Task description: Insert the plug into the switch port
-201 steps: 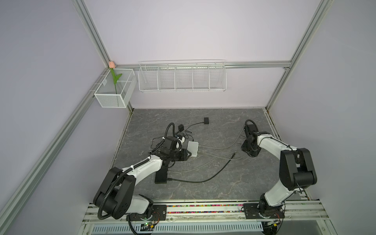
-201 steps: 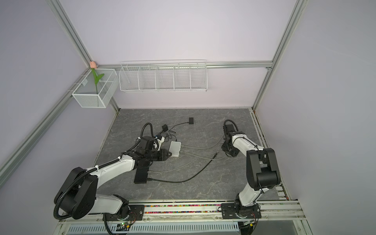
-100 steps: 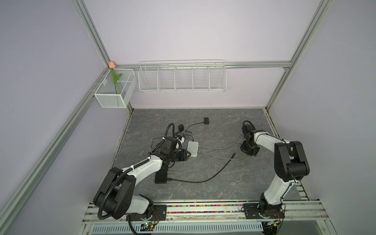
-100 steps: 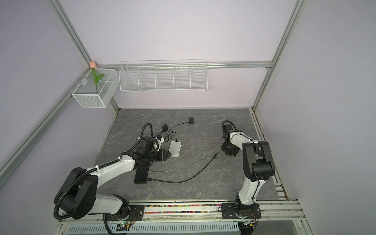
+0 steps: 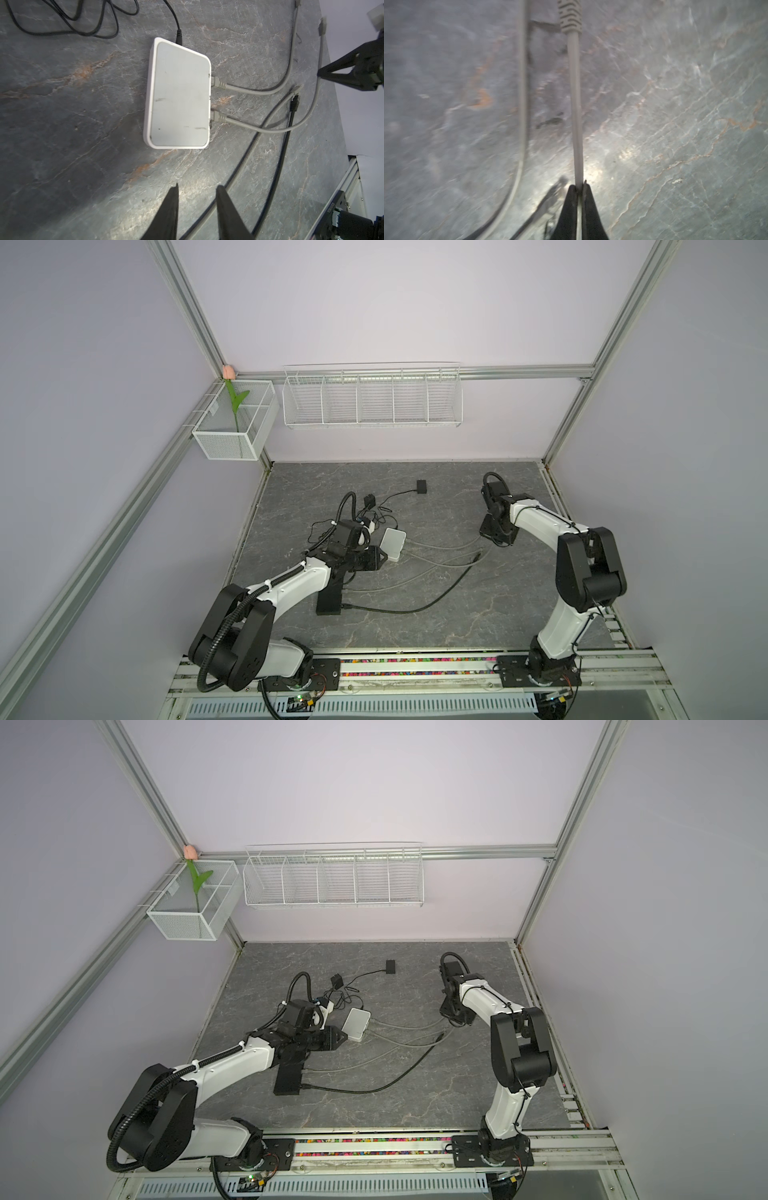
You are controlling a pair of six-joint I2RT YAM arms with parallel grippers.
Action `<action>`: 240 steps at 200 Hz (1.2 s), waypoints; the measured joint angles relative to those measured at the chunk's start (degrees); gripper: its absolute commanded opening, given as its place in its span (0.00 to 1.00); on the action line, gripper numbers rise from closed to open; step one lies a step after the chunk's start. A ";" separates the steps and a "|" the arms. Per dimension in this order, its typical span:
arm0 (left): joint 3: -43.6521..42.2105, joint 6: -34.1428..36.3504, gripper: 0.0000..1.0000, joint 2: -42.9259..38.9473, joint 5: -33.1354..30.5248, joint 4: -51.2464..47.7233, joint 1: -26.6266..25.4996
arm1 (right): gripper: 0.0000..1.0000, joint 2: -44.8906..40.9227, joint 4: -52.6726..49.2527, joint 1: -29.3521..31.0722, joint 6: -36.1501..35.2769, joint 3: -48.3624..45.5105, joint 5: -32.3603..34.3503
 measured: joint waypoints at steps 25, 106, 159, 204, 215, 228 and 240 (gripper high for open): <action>0.04 0.07 0.31 -0.42 -0.37 -0.70 0.00 | 0.06 0.04 -1.77 1.64 -1.73 5.51 0.63; 0.04 0.24 0.31 -5.49 -1.77 -3.10 0.39 | 0.06 15.21 -9.09 1.36 -6.84 26.58 4.26; 0.04 0.24 0.31 -8.28 -2.78 -4.83 0.39 | 0.06 22.69 -13.99 0.79 -8.79 38.34 6.25; 0.04 0.24 0.31 -9.38 -3.93 -5.55 0.74 | 0.14 21.77 -12.85 0.59 -9.79 34.16 6.51; 0.04 0.26 0.31 -9.38 -4.07 -5.57 0.83 | 0.15 21.42 -12.35 0.52 -9.88 32.26 6.12; 0.04 0.26 0.31 -9.38 -4.17 -5.62 1.07 | 0.16 21.22 -11.56 0.37 -9.88 30.82 5.62; 0.04 0.26 0.31 -9.38 -4.20 -5.75 1.31 | 0.17 21.11 -11.15 0.20 -9.97 30.18 5.20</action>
